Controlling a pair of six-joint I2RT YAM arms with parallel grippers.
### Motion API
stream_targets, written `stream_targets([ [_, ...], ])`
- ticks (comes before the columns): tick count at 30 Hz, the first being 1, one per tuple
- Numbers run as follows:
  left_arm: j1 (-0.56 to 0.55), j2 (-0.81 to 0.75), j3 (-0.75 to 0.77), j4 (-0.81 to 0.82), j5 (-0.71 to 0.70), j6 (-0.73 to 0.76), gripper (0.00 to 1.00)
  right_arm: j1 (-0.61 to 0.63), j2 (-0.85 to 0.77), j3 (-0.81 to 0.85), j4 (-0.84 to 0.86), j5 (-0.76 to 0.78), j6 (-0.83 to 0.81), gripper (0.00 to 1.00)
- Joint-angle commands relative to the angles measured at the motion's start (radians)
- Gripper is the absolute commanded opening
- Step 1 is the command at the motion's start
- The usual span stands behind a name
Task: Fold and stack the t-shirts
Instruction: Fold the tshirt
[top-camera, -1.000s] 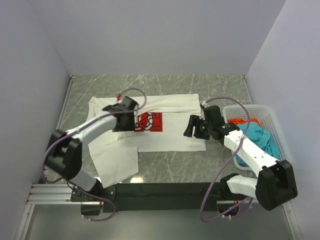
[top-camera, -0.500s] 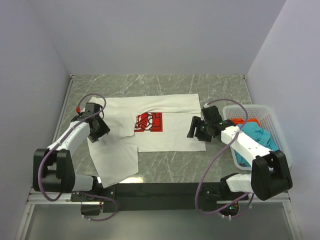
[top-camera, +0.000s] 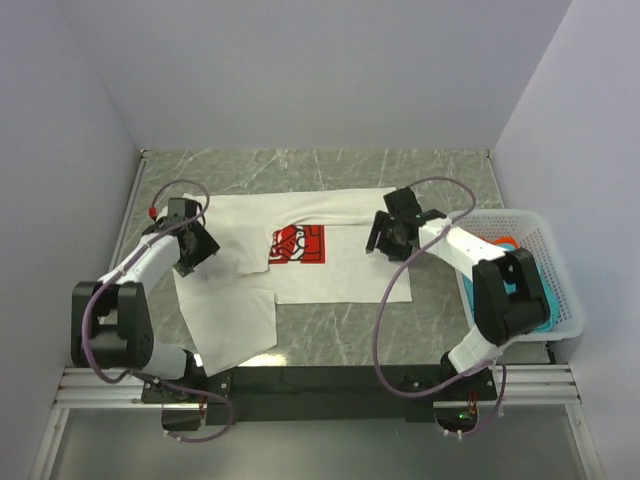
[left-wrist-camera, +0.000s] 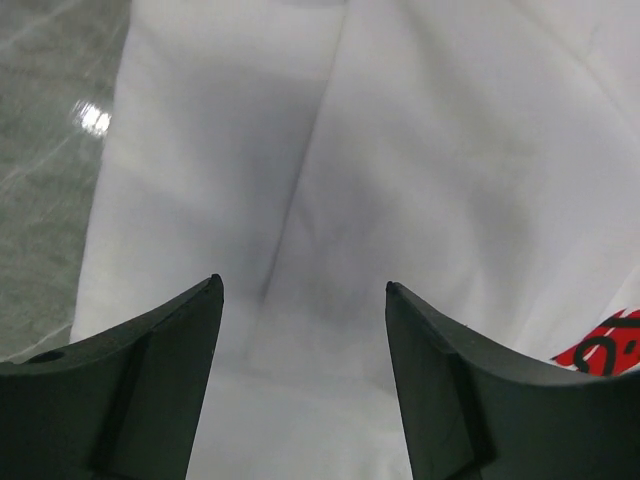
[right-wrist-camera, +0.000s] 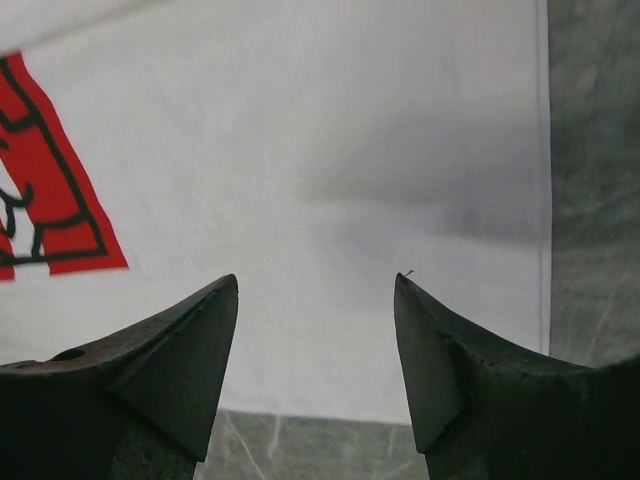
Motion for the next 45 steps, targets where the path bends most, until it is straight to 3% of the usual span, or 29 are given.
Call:
stream_targets([
  [1,0.0,0.084,0.121,0.051,-0.006,0.034,0.71,0.012,0.091,0.117,-0.028,0.088,0.013,0.7],
  [8,-0.019,0.236,0.191,0.062,0.009,0.027,0.69,0.014,0.232,0.214,-0.087,0.109,0.038,0.7],
  [15,-0.026,0.385,0.305,0.047,0.021,0.03,0.68,0.006,0.408,0.415,-0.203,0.139,0.02,0.7],
  [21,-0.026,0.561,0.49,0.011,0.052,0.033,0.68,-0.037,0.556,0.599,-0.271,0.126,0.023,0.7],
  [25,-0.026,0.641,0.61,-0.009,0.077,0.028,0.69,-0.072,0.602,0.668,-0.277,0.132,0.016,0.7],
  [28,-0.026,0.609,0.638,-0.026,0.074,0.03,0.7,-0.088,0.57,0.664,-0.231,0.129,0.012,0.7],
  [32,-0.01,0.476,0.577,-0.045,0.031,0.027,0.72,-0.08,0.47,0.613,-0.2,0.105,-0.01,0.71],
  [37,0.058,0.241,0.326,-0.03,-0.017,-0.021,0.72,-0.072,0.283,0.412,-0.151,0.065,-0.022,0.77],
  [41,0.127,0.138,0.147,-0.007,0.021,-0.036,0.7,-0.069,0.148,0.251,-0.116,0.025,-0.02,0.77],
  [45,0.173,0.086,0.009,0.057,0.06,-0.018,0.66,-0.068,0.022,0.119,-0.105,0.02,-0.025,0.71],
])
